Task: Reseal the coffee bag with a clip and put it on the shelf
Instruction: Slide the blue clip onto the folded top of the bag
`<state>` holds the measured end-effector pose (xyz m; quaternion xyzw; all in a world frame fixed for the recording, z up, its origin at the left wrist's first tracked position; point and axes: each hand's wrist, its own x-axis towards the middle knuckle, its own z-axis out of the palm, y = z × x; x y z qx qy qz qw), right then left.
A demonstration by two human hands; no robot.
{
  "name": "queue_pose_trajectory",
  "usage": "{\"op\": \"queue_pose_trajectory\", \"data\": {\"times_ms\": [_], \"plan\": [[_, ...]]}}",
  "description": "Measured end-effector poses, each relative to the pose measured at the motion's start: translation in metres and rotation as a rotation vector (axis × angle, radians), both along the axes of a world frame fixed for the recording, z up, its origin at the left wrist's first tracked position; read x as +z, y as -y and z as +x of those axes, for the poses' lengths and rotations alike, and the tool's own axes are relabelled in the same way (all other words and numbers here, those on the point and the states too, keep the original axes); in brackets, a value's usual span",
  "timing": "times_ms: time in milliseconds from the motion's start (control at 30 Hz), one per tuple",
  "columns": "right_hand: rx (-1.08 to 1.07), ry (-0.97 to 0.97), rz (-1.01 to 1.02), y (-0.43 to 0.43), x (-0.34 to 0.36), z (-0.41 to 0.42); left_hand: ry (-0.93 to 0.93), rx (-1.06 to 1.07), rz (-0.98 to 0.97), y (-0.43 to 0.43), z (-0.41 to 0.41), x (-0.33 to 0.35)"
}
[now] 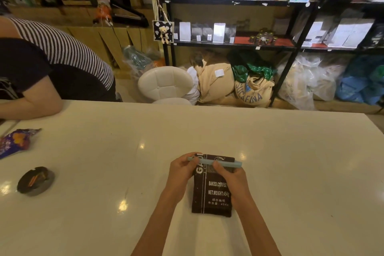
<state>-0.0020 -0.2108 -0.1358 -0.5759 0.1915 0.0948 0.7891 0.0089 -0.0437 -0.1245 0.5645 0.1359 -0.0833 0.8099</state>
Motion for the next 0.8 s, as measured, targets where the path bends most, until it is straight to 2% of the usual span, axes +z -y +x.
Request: {"op": "queue_pose_trajectory", "data": {"times_ms": [100, 233, 367, 533, 667, 800], "plan": [[0.002, 0.037, -0.049, 0.002, 0.002, 0.002, 0.028, 0.100, 0.263, 0.007, 0.001, -0.002], [-0.003, 0.047, -0.006, -0.002, -0.001, -0.002, 0.041, 0.211, 0.361, 0.016, -0.002, -0.001], [-0.014, 0.061, 0.001, -0.005, 0.000, -0.006, 0.018, 0.204, 0.321, 0.010, -0.003, -0.001], [0.006, 0.050, 0.061, -0.007, 0.000, -0.005, 0.069, 0.005, 0.125, 0.008, -0.013, -0.002], [0.075, 0.057, 0.117, -0.008, 0.003, -0.007, -0.039, 0.104, 0.134, 0.016, -0.018, -0.014], [-0.076, 0.146, 0.041, -0.002, 0.000, -0.011, -0.040, 0.064, 0.115, 0.008, -0.015, -0.016]]}}
